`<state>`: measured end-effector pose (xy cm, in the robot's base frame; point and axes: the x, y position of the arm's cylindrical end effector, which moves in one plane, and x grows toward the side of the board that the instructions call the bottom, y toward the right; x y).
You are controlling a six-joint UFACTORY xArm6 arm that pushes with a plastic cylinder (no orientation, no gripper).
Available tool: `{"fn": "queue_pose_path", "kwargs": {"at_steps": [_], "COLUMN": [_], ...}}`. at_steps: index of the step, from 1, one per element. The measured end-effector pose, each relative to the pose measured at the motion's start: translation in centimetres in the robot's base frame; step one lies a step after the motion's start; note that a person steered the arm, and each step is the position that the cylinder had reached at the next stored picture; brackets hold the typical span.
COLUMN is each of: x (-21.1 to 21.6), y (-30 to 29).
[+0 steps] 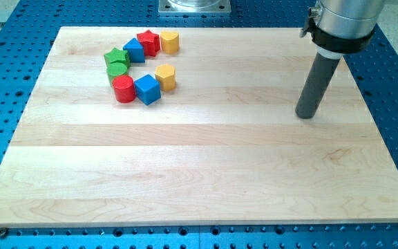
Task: Push the hexagon into the red circle
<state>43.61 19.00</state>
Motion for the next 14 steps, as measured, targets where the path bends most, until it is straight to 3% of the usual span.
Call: {"fn": "queue_pose_path", "kwargs": {"at_steps": [2, 3, 5, 7, 8, 9, 10, 11, 12, 14], "x": [-3.2, -2.4, -8.0, -7.1, -7.5, -7.5, -7.2, -1.8, -0.9, 3.3], "y": [-10.6, -16.7, -20.4, -25.2, -25.2, -20.0, -9.2, -7.6, -8.4, -26.3]}}
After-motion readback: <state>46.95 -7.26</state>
